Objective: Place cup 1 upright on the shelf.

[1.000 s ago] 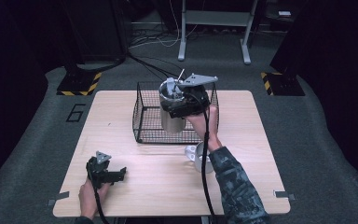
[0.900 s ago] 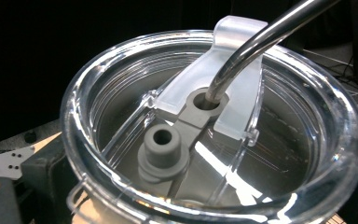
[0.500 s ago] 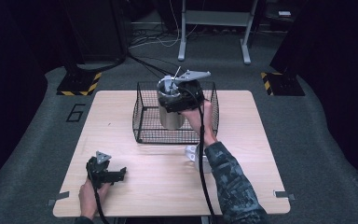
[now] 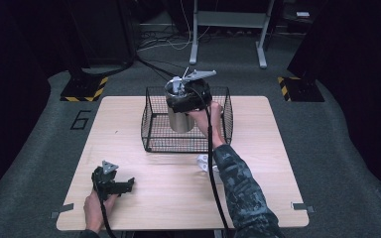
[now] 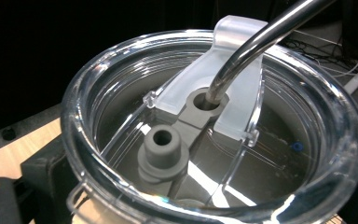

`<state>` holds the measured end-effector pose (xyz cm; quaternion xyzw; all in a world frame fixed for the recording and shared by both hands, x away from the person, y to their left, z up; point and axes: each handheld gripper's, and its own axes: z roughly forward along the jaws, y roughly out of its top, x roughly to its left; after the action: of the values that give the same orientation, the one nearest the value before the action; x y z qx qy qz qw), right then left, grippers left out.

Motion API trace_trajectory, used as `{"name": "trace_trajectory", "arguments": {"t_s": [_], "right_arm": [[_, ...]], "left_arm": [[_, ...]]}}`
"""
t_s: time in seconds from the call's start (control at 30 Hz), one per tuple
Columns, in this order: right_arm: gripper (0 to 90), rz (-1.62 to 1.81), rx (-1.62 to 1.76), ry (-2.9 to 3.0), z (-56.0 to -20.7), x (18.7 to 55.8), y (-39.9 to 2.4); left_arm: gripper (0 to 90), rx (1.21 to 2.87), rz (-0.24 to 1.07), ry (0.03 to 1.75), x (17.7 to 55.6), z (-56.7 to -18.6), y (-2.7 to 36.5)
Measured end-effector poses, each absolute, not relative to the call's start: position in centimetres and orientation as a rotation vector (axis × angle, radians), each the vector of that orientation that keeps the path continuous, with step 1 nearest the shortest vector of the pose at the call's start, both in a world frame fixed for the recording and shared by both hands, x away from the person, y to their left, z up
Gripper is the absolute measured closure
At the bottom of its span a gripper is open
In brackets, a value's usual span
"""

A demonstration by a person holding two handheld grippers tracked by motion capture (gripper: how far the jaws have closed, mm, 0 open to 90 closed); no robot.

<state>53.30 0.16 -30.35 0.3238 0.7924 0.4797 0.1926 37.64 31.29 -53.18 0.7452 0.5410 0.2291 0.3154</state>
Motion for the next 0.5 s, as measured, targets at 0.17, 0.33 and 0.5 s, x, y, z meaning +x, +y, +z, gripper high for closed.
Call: {"name": "trace_trajectory", "arguments": {"t_s": [0.17,0.33,0.5], "right_arm": [[3.4,1.344,0.944,2.216,-30.9,54.5,0.8],[3.4,1.318,0.967,2.220,-31.4,55.3,1.5],[3.4,1.286,0.984,2.236,-32.2,55.8,2.4]], "left_arm": [[0.3,1.963,0.603,1.425,37.6,-53.2,31.3],[0.3,1.962,0.604,1.426,37.6,-53.2,31.3],[0.3,1.963,0.603,1.426,37.6,-53.2,31.3]]}}
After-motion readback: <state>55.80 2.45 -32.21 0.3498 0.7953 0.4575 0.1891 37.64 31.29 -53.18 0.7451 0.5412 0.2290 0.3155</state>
